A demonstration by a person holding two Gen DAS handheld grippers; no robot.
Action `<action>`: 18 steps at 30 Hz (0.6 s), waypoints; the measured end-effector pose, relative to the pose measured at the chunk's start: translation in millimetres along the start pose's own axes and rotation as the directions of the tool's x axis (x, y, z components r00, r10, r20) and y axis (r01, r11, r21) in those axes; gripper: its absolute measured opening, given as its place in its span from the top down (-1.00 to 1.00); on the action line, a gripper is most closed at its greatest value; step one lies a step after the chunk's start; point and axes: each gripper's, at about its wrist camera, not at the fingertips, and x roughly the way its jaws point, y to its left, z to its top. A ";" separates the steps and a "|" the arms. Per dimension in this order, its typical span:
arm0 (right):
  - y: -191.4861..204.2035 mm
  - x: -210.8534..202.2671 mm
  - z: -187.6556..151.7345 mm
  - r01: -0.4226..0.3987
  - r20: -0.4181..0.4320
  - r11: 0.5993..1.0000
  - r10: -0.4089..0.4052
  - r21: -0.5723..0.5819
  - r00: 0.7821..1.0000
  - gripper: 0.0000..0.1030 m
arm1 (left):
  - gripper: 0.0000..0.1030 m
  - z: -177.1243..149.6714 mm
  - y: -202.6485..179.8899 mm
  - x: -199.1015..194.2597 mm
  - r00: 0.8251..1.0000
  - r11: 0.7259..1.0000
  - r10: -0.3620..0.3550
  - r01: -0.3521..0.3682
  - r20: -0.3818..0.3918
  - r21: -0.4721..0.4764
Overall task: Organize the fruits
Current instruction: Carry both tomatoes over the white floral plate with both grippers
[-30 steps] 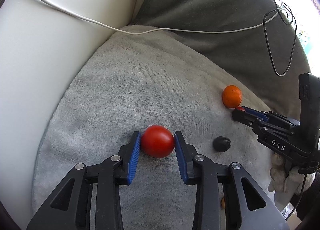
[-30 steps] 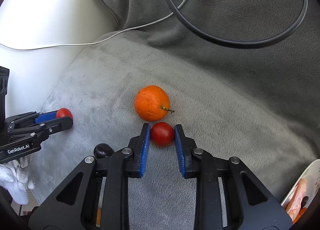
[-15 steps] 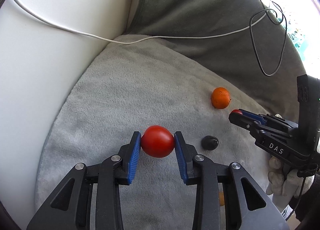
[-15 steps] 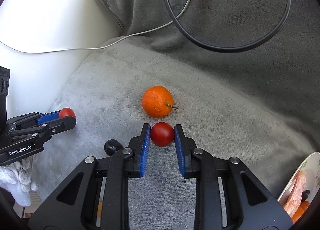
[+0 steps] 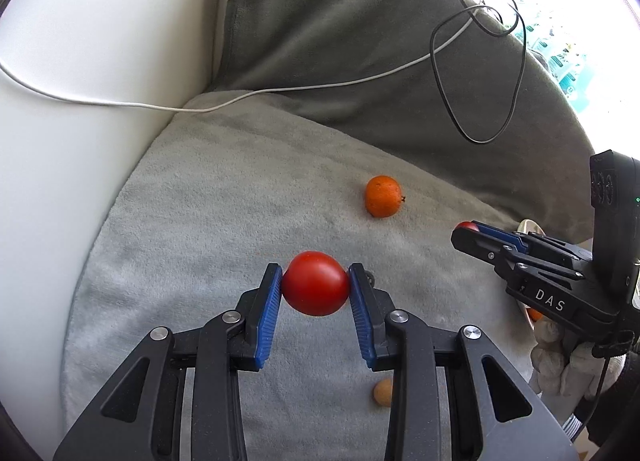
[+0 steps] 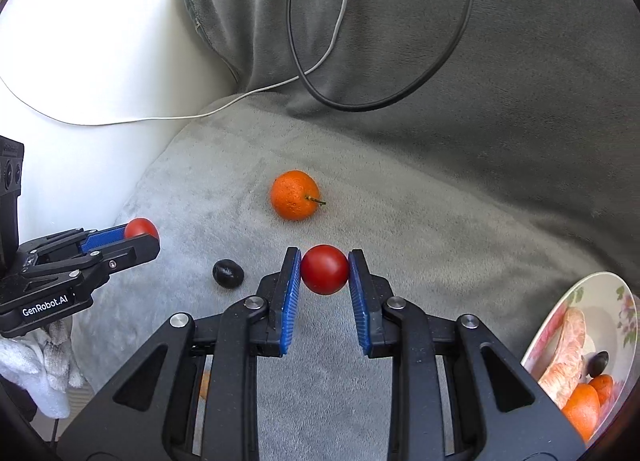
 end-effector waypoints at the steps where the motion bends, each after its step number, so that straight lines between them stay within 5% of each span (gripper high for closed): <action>1: -2.8 -4.3 -1.5 0.001 0.004 1.000 -0.001 0.007 1.000 0.51 | 0.38 0.5 -3.8 -0.3 1.000 1.000 -0.002 0.002 0.001 0.006; 18: -50.5 -71.4 -38.1 0.045 0.071 0.992 -0.053 0.117 0.996 0.51 | 0.38 -3.6 -72.8 -9.8 0.997 0.992 -0.073 0.073 -0.005 0.106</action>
